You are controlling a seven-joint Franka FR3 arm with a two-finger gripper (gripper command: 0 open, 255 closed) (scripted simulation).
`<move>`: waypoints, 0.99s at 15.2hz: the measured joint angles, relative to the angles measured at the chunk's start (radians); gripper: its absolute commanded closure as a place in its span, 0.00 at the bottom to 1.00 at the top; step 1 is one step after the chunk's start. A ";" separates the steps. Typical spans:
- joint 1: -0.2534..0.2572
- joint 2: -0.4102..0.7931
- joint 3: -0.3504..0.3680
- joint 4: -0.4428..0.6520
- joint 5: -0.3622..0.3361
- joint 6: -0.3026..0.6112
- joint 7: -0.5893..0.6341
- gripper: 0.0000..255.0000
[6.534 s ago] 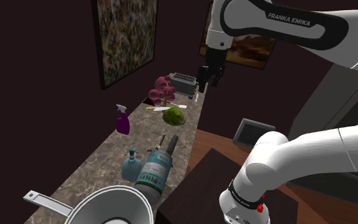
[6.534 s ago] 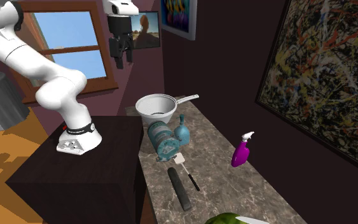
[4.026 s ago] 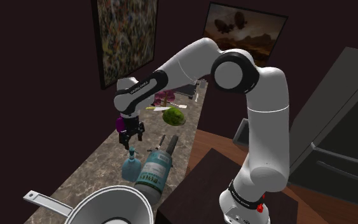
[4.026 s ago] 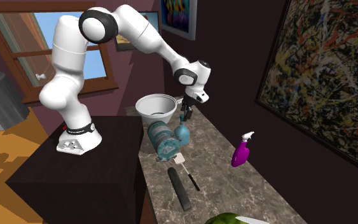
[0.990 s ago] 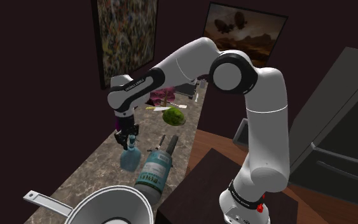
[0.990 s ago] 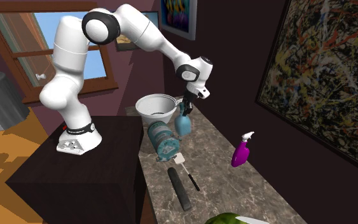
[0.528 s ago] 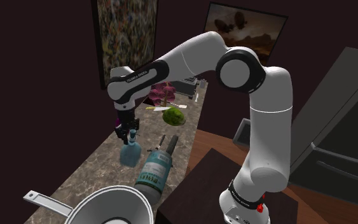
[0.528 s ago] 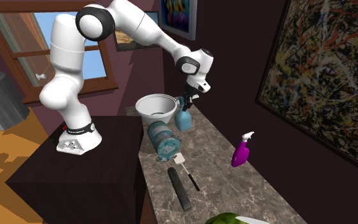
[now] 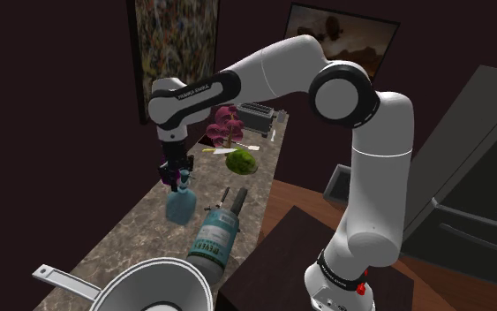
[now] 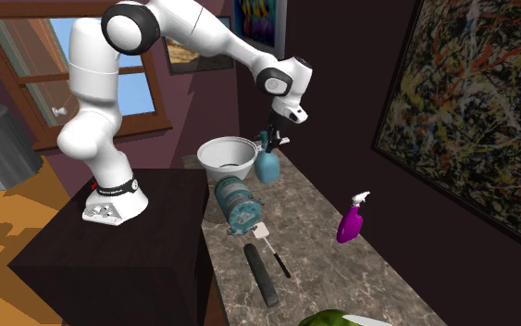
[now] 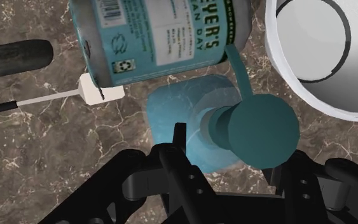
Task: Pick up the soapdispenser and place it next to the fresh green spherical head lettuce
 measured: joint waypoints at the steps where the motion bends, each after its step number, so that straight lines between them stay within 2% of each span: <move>1: 0.000 -0.006 0.000 0.005 0.000 -0.011 0.001 1.00; 15: -0.005 -0.073 0.000 0.103 -0.001 -0.176 0.019 1.00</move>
